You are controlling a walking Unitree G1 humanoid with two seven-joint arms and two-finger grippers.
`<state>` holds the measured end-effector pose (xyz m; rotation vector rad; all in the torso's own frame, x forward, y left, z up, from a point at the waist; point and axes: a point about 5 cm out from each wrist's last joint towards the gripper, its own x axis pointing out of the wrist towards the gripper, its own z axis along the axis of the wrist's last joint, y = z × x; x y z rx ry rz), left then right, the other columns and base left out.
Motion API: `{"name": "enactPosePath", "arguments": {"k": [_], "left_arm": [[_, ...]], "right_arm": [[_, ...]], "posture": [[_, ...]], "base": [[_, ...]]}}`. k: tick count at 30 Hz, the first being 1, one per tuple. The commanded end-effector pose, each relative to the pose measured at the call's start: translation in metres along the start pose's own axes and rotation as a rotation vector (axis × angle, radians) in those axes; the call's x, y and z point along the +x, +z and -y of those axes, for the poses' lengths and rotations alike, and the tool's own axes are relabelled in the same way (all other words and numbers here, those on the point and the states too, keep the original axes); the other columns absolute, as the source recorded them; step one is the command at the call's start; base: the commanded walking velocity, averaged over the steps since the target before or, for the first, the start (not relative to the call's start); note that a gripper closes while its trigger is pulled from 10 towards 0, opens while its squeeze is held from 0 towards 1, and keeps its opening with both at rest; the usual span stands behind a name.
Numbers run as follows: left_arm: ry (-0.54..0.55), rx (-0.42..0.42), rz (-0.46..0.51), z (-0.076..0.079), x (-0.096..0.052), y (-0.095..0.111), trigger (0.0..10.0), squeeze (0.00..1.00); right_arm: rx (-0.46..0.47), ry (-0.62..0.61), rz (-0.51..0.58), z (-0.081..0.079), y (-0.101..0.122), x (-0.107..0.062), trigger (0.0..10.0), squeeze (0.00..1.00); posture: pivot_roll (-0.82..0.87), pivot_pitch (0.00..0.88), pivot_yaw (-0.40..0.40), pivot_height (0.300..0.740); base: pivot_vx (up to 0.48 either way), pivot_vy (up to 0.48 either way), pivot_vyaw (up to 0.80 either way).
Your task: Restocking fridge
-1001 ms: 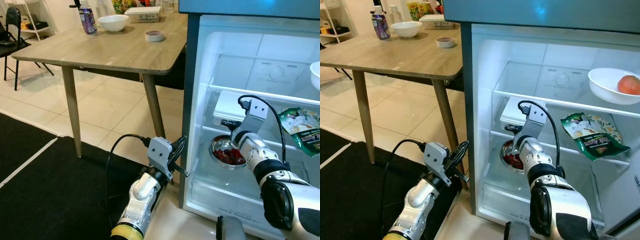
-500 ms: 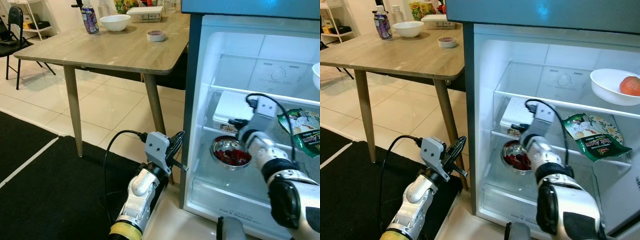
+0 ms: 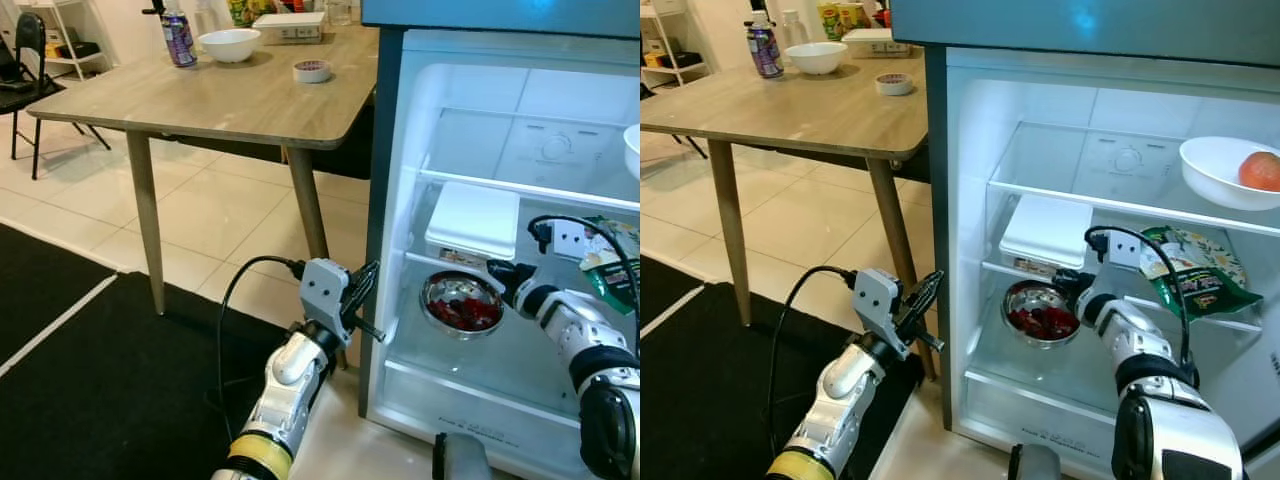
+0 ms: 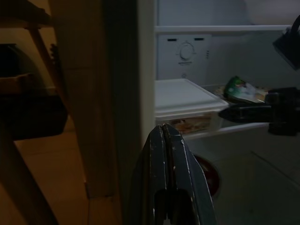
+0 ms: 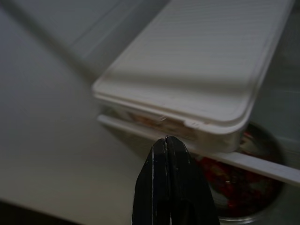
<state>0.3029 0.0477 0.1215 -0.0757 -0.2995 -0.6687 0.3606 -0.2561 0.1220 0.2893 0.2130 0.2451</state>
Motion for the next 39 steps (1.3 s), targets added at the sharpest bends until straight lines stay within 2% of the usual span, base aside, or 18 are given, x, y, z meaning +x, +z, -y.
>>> {"name": "enactPosePath", "arguments": {"k": [1,8,11,12,14,16,21,22,23,26,30,31,34,36,39], "left_arm": [[0.000,-0.019,0.005,0.001,0.003,0.000,10.0,0.00],[-0.006,-0.021,0.007,0.001,0.004,0.000,10.0,0.00],[-0.008,-0.025,-0.002,-0.001,0.001,-0.003,10.0,0.00],[-0.008,-0.025,-0.002,-0.001,0.001,-0.003,10.0,0.00],[-0.011,-0.029,-0.013,-0.003,-0.002,-0.006,10.0,0.00],[-0.011,-0.030,-0.016,-0.004,-0.003,-0.007,10.0,0.00],[0.063,-0.023,-0.046,-0.021,-0.017,-0.013,10.0,0.00],[0.063,-0.023,-0.046,-0.021,-0.017,-0.013,10.0,0.00],[0.094,-0.029,-0.052,-0.025,-0.021,-0.015,10.0,0.00],[0.213,-0.048,-0.099,-0.043,-0.042,-0.026,10.0,0.00],[0.368,-0.109,-0.208,-0.062,-0.088,-0.049,10.0,0.00],[0.368,-0.109,-0.208,-0.062,-0.088,-0.049,10.0,0.00],[0.421,-0.114,-0.251,-0.068,-0.109,-0.056,10.0,0.00],[0.429,-0.114,-0.257,-0.069,-0.112,-0.057,10.0,0.00],[0.557,-0.150,-0.321,-0.083,-0.143,-0.066,10.0,0.00]], "right_arm": [[0.002,0.079,0.027,0.000,0.000,-0.005,10.0,0.00],[-0.018,0.247,0.024,0.003,-0.012,-0.021,10.0,0.00],[-0.005,0.390,0.017,0.000,-0.022,-0.034,10.0,0.00],[-0.005,0.390,0.017,0.000,-0.022,-0.034,10.0,0.00],[0.006,0.484,0.005,-0.006,-0.031,-0.043,10.0,0.00],[0.015,0.520,0.001,-0.009,-0.034,-0.045,10.0,0.00],[0.063,0.702,-0.021,-0.030,-0.048,-0.054,10.0,0.00],[0.063,0.702,-0.021,-0.030,-0.048,-0.054,10.0,0.00],[0.066,0.719,-0.038,-0.034,-0.052,-0.053,10.0,0.00],[0.077,0.625,-0.092,-0.039,-0.068,-0.039,10.0,0.00],[0.064,0.640,-0.120,-0.064,-0.084,-0.030,10.0,0.00],[0.064,0.640,-0.120,-0.064,-0.084,-0.030,10.0,0.00],[0.103,0.604,-0.107,-0.070,-0.085,-0.024,10.0,0.00],[0.116,0.599,-0.107,-0.071,-0.085,-0.023,10.0,0.00],[0.156,0.688,-0.112,-0.085,-0.088,-0.021,10.0,0.00]], "posture": [[-0.01,0.000,0.024,0.381],[-0.02,0.000,0.027,0.381],[-0.03,0.000,0.034,0.381],[-0.03,0.000,0.034,0.381],[-0.04,0.000,0.038,0.381],[-0.05,0.000,0.041,0.381],[-0.06,0.000,0.047,0.381],[-0.06,0.000,0.047,0.381],[-0.06,0.000,0.047,0.381],[-0.05,0.000,0.047,0.381],[-0.05,0.000,0.047,0.381],[-0.05,0.000,0.047,0.381],[-0.04,0.000,0.046,0.381],[-0.04,0.000,0.046,0.381],[-0.03,0.000,0.039,0.381]], "base": [[0.000,0.000,0.00],[0.000,0.000,0.00],[0.000,0.000,0.00],[0.000,0.000,0.00],[0.000,0.000,0.00],[0.000,0.000,0.00],[0.000,0.000,0.00],[0.000,0.000,0.00],[0.000,0.000,0.00],[0.000,0.000,0.00],[0.000,0.000,0.00],[0.000,0.000,0.00],[0.000,0.000,0.00],[0.000,0.000,0.00],[0.000,0.000,0.00]]}}
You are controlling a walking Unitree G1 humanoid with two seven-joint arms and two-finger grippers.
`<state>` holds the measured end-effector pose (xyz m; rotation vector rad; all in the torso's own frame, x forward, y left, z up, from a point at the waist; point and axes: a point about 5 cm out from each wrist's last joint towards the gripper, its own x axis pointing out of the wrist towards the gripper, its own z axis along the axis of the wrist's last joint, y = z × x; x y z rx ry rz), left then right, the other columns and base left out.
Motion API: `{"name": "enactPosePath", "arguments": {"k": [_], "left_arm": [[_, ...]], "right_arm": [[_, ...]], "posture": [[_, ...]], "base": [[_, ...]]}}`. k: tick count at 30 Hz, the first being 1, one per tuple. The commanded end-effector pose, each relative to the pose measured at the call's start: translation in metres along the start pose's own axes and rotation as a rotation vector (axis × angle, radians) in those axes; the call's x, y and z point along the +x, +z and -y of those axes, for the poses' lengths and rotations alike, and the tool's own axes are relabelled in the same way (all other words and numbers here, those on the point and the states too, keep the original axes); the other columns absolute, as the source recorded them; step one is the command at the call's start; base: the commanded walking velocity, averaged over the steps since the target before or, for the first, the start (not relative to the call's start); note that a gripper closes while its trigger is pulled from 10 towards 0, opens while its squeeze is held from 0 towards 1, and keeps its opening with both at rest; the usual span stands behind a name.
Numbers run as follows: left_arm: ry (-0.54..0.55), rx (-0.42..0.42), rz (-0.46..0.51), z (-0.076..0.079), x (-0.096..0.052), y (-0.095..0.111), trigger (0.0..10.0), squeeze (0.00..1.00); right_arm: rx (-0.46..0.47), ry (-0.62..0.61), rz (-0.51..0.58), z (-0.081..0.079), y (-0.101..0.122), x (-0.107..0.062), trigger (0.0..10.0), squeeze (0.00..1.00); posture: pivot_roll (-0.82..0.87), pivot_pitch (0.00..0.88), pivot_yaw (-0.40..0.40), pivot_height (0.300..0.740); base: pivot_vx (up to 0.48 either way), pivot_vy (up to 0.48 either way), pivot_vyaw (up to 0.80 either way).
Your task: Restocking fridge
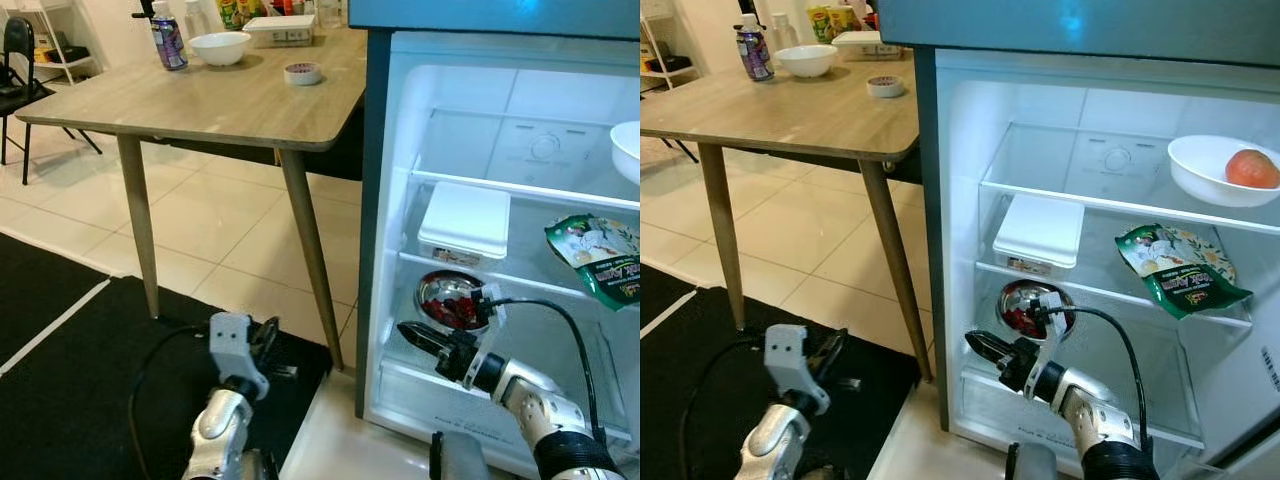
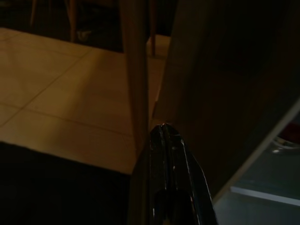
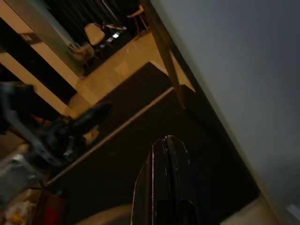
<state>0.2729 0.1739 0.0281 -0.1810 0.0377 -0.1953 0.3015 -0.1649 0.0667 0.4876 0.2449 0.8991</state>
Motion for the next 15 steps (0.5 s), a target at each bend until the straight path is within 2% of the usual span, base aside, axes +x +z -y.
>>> {"name": "enactPosePath", "arguments": {"k": [1,3,6,10,12,15], "left_arm": [[0.097,-0.027,-0.061,-0.021,-0.016,-0.012,10.0,0.00],[0.129,-0.042,-0.074,-0.026,-0.019,-0.015,10.0,0.00],[0.236,-0.069,-0.155,-0.045,-0.035,-0.029,10.0,0.00],[0.267,-0.076,-0.185,-0.050,-0.041,-0.033,10.0,0.00],[0.333,-0.081,-0.260,-0.061,-0.056,-0.043,10.0,0.00],[0.365,-0.085,-0.290,-0.066,-0.064,-0.048,10.0,0.00]], "right_arm": [[0.016,0.048,-0.001,-0.005,-0.001,0.006,10.0,0.00],[0.026,0.046,-0.002,-0.005,-0.003,0.008,10.0,0.00],[0.071,-0.098,-0.003,0.005,-0.013,0.009,10.0,0.00],[0.084,-0.141,0.006,0.009,-0.014,0.007,10.0,0.00],[0.101,-0.196,0.004,0.013,-0.019,0.002,10.0,0.00],[0.110,-0.200,0.003,0.014,-0.022,-0.001,10.0,0.00]], "posture": [[-0.03,0.000,0.036,0.386],[-0.03,0.000,0.036,0.391],[-0.03,0.000,0.031,0.411],[-0.03,0.000,0.031,0.420],[-0.03,0.000,0.031,0.435],[-0.03,0.000,0.034,0.455]], "base": [[0.000,0.000,0.00],[0.000,0.000,0.00],[0.000,0.000,0.00],[0.000,0.000,0.00],[0.000,0.000,0.00],[0.000,0.000,0.00]]}}
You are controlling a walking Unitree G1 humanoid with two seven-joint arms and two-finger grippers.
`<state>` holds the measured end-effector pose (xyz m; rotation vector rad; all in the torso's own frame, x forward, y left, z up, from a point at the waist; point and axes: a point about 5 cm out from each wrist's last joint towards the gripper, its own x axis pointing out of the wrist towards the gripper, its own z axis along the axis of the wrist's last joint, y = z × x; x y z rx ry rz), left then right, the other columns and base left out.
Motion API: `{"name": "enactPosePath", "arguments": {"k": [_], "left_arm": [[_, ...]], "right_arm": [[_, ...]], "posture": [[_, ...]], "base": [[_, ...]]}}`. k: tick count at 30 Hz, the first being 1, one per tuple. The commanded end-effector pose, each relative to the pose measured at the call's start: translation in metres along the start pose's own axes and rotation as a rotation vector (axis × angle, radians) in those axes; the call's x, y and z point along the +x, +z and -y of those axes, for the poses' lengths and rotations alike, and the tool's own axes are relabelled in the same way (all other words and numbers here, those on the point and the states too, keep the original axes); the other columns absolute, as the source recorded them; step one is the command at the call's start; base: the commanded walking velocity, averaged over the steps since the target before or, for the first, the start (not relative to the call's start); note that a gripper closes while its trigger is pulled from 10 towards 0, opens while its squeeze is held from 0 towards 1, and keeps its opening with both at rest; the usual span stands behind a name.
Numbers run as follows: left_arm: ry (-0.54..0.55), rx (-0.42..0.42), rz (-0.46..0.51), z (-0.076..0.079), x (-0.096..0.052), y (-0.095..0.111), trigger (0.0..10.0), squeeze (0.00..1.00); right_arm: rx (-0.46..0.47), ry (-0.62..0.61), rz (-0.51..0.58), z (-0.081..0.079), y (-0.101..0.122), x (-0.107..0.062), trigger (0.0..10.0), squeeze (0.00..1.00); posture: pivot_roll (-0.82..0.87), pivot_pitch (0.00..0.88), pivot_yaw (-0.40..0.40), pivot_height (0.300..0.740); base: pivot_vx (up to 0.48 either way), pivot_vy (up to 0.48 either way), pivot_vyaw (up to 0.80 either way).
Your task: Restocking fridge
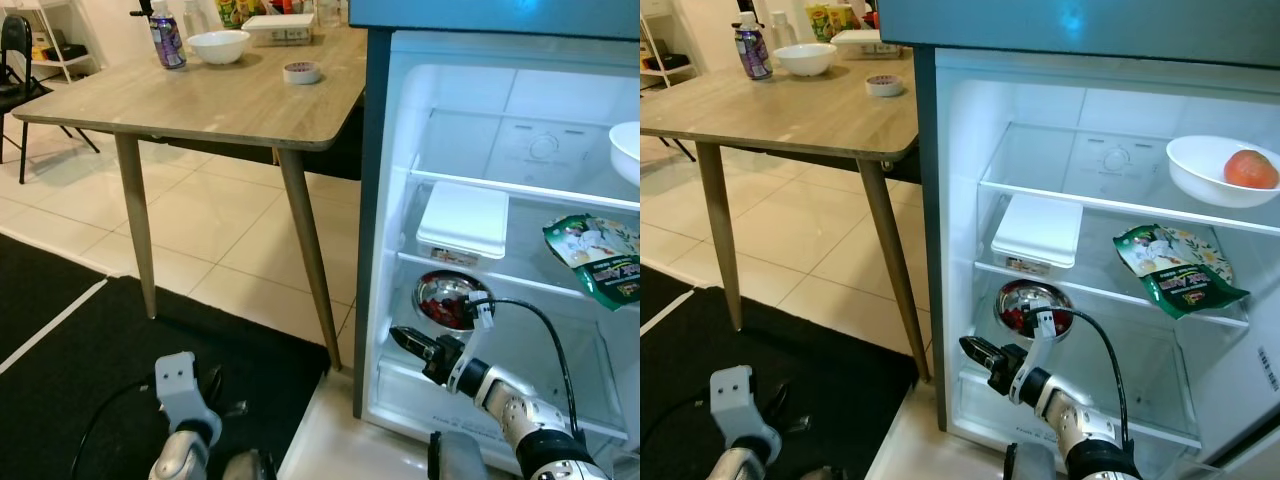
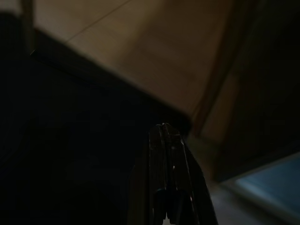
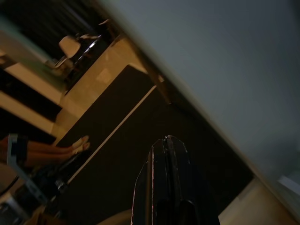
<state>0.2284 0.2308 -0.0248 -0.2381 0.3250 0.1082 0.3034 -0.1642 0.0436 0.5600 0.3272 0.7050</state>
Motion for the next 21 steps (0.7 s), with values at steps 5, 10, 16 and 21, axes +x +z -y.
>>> {"name": "enactPosePath", "arguments": {"k": [5,10,16,21], "left_arm": [[0.084,-0.009,-0.061,-0.022,-0.010,-0.008,10.0,0.00],[0.120,-0.034,-0.081,-0.027,-0.013,-0.012,10.0,0.00],[0.125,-0.030,-0.084,-0.028,-0.012,-0.012,10.0,0.00],[0.124,-0.024,-0.066,-0.028,-0.009,-0.007,10.0,0.00]], "right_arm": [[0.016,-0.019,-0.011,0.003,-0.007,-0.005,10.0,0.00],[0.037,-0.107,-0.047,0.012,-0.019,-0.011,10.0,0.00],[0.043,-0.132,-0.060,0.015,-0.024,-0.015,10.0,0.00],[0.042,-0.135,-0.066,0.015,-0.026,-0.015,10.0,0.00]], "posture": [[-0.03,0.000,0.031,0.474],[-0.03,0.000,0.030,0.503],[-0.03,0.000,0.029,0.523],[-0.03,0.000,0.029,0.543]], "base": [[0.000,0.000,0.00],[0.000,0.000,0.00],[0.000,0.000,0.00],[0.000,0.000,0.00]]}}
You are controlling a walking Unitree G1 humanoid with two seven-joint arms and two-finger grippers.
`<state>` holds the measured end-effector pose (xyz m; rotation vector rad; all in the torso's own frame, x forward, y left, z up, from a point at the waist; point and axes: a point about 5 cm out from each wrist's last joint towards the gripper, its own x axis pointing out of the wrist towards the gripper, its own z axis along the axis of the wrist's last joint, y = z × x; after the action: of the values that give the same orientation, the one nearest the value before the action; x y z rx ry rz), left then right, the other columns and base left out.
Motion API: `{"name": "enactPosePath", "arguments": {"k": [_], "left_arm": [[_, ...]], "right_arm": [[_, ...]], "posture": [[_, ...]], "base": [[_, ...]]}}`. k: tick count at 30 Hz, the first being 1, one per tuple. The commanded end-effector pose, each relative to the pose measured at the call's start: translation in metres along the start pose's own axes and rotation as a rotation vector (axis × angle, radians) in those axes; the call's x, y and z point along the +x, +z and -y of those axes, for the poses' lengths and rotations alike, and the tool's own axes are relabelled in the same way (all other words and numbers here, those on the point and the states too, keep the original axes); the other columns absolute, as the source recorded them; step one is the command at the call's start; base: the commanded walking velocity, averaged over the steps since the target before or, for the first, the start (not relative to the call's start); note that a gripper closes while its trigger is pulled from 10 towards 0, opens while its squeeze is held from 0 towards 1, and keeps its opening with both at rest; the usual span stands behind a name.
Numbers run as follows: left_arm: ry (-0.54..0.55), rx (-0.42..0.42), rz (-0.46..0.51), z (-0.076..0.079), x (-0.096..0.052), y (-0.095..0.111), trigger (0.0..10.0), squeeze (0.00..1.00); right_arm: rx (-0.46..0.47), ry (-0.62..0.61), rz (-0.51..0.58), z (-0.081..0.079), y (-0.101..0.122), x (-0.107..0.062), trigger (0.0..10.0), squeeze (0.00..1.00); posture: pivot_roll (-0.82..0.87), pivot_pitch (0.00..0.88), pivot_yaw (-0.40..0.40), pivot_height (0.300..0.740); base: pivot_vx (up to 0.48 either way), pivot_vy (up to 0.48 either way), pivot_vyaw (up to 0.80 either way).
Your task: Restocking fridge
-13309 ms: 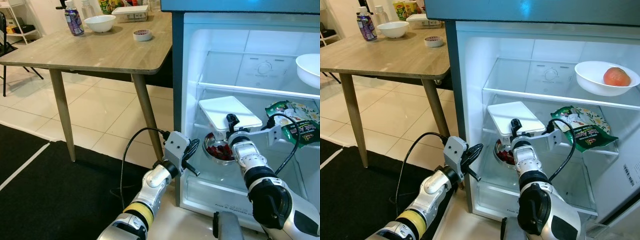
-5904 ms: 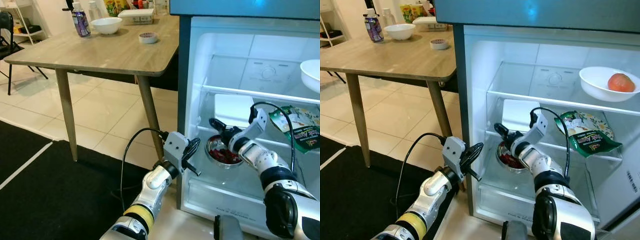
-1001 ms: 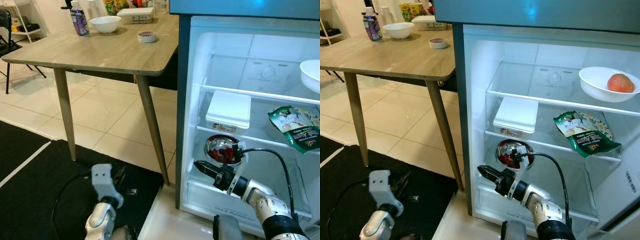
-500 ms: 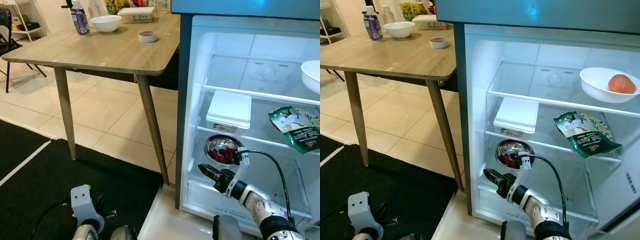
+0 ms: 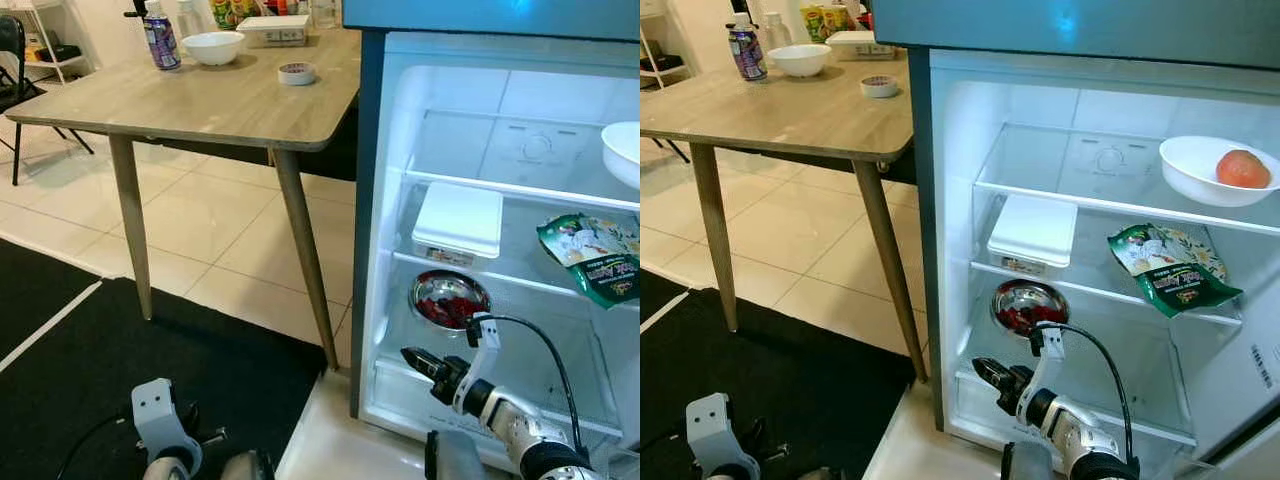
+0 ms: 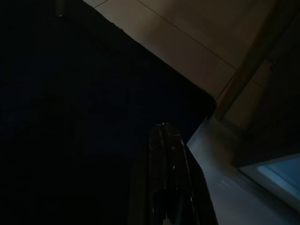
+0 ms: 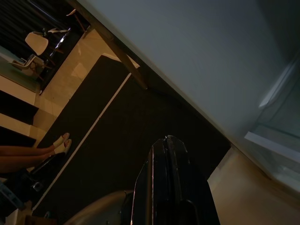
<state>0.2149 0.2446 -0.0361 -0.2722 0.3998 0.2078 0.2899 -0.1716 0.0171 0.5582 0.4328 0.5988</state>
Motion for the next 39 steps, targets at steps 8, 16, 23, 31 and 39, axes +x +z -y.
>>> {"name": "enactPosePath", "arguments": {"k": [8,16,23,31,39], "left_arm": [[0.007,0.029,0.024,-0.005,0.005,0.011,10.0,0.00],[-0.002,0.030,0.018,-0.002,0.005,0.010,10.0,0.00],[-0.010,0.026,-0.022,-0.001,0.003,0.003,10.0,0.00],[-0.009,0.021,-0.071,0.000,0.002,-0.004,10.0,0.00],[0.007,0.015,-0.131,-0.002,-0.004,-0.017,10.0,0.00]], "right_arm": [[-0.005,-0.013,0.008,0.002,0.000,-0.001,10.0,0.00],[-0.002,-0.020,0.013,0.002,-0.001,0.000,10.0,0.00],[0.017,-0.055,0.058,0.004,0.003,0.001,10.0,0.00],[0.025,-0.058,0.068,0.005,0.004,-0.001,10.0,0.00],[0.060,-0.082,0.080,0.011,0.001,-0.008,10.0,0.00]], "posture": [[-0.03,0.000,0.034,0.582],[-0.03,0.000,0.035,0.611],[-0.03,0.000,0.035,0.630],[-0.03,0.000,0.036,0.630],[-0.03,0.000,0.034,0.650]], "base": [[0.000,0.000,0.00],[0.000,0.000,0.00],[0.000,0.000,0.00],[0.000,0.000,0.00],[0.000,0.000,0.00]]}}
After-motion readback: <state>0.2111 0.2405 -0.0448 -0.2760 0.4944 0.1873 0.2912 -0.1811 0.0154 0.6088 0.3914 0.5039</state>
